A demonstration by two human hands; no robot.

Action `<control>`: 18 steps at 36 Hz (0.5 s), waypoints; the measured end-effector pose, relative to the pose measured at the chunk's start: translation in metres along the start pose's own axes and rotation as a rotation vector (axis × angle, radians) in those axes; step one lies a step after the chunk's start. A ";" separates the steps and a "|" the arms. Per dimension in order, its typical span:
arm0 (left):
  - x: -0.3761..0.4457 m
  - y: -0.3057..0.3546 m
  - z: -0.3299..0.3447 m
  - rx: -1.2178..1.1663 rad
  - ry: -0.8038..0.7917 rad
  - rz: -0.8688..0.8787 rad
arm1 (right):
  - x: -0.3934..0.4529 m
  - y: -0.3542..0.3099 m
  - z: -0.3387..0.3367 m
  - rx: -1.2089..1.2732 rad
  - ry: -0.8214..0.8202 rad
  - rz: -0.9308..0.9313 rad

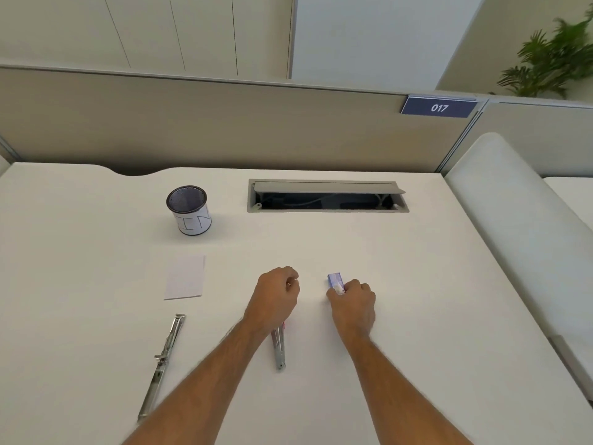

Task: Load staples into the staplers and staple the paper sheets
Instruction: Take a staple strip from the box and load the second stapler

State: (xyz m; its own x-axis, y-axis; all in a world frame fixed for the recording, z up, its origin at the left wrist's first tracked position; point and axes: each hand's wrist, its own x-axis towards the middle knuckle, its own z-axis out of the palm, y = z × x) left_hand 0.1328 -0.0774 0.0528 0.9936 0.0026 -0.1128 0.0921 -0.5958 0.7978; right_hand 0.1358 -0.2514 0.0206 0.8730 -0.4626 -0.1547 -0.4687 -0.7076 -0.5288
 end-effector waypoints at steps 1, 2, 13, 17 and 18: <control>0.000 0.003 0.003 -0.045 -0.001 -0.018 | -0.001 0.000 -0.002 0.029 -0.001 0.001; 0.001 0.006 0.005 -0.084 -0.003 -0.041 | -0.002 0.000 -0.003 0.066 -0.006 -0.001; 0.004 0.035 0.035 -0.386 -0.112 -0.176 | -0.032 -0.006 -0.017 0.354 0.011 -0.134; 0.001 0.040 0.036 -0.491 -0.086 -0.167 | -0.042 -0.004 -0.020 0.425 -0.004 -0.114; 0.001 0.041 0.036 -0.506 -0.089 -0.166 | -0.044 -0.003 -0.021 0.445 -0.005 -0.105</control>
State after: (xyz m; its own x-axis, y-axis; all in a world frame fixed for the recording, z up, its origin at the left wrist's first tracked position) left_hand 0.1350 -0.1305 0.0639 0.9556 -0.0171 -0.2940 0.2894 -0.1314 0.9481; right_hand 0.0959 -0.2402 0.0469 0.9138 -0.3973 -0.0844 -0.2747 -0.4516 -0.8489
